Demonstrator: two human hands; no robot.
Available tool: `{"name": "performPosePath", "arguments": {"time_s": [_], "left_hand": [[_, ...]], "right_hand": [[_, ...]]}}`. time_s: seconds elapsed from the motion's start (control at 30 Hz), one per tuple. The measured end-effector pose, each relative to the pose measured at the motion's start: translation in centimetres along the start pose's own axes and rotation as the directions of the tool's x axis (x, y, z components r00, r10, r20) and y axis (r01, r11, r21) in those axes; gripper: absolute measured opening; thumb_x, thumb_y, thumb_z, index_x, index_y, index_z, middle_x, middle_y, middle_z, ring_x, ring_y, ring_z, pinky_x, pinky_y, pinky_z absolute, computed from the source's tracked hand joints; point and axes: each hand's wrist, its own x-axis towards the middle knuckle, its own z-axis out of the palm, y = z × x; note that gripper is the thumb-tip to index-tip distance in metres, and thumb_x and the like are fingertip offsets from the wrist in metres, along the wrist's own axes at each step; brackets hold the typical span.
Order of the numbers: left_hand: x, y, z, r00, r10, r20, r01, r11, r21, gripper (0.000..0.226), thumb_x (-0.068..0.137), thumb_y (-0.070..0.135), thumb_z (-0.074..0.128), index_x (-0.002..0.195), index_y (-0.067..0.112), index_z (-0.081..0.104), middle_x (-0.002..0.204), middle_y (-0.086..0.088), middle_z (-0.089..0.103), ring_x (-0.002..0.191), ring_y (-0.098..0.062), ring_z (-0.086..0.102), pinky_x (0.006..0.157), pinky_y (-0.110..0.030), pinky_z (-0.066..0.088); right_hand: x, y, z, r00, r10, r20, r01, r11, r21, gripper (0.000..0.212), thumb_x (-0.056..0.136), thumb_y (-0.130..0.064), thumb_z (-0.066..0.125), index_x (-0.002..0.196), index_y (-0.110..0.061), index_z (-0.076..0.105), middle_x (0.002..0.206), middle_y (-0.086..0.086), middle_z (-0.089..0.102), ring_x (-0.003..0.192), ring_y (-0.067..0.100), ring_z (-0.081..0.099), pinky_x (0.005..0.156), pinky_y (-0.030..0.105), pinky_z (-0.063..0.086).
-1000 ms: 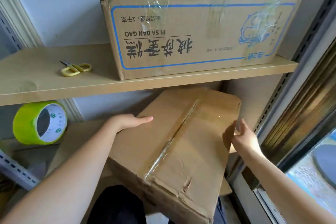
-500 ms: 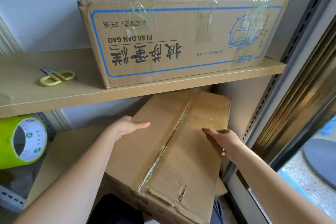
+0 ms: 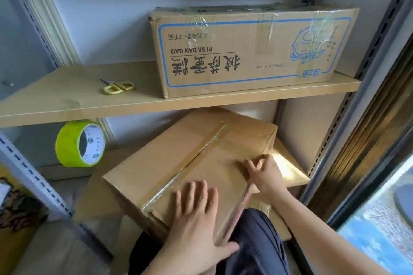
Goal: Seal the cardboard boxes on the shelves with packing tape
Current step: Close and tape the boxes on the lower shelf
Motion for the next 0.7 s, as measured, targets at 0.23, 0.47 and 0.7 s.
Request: {"name": "performPosePath", "arguments": {"time_s": [0.23, 0.47, 0.7], "left_hand": [[0.7, -3.3, 0.5, 0.993, -0.075, -0.088, 0.085, 0.989, 0.117, 0.092, 0.090, 0.067, 0.039, 0.158, 0.018, 0.002, 0.166, -0.010, -0.004, 0.153, -0.025, -0.005, 0.122, -0.052, 0.003], [-3.5, -5.3, 4.1, 0.734, -0.483, -0.477, 0.332, 0.869, -0.367, 0.132, 0.054, 0.093, 0.051, 0.158, 0.020, 0.016, 0.163, -0.024, -0.006, 0.148, -0.047, 0.007, 0.116, -0.059, 0.015], [-6.4, -4.0, 5.8, 0.597, -0.796, -0.102, 0.153, 0.238, -0.959, 0.094, 0.050, 0.085, 0.070, 0.129, 0.035, 0.056, 0.112, 0.023, 0.067, 0.111, -0.009, 0.061, 0.096, -0.038, 0.050]], "right_hand": [[7.3, 0.0, -2.8, 0.998, -0.024, 0.055, 0.022, 0.999, 0.041, 0.120, 0.079, -0.053, 0.075, 0.157, -0.018, -0.009, 0.165, 0.002, -0.010, 0.152, 0.026, 0.002, 0.123, 0.043, 0.014], [9.8, 0.6, -2.6, 0.972, -0.012, 0.234, -0.082, 0.918, 0.387, 0.089, 0.079, -0.031, 0.082, 0.148, -0.007, 0.030, 0.133, 0.007, 0.053, 0.112, 0.021, 0.053, 0.097, 0.032, 0.043], [8.2, 1.9, -5.1, 0.956, -0.154, 0.250, 0.021, 0.886, 0.463, 0.098, 0.065, -0.048, 0.089, 0.137, -0.006, 0.039, 0.124, 0.006, 0.058, 0.114, 0.021, 0.060, 0.096, 0.036, 0.052]]}}
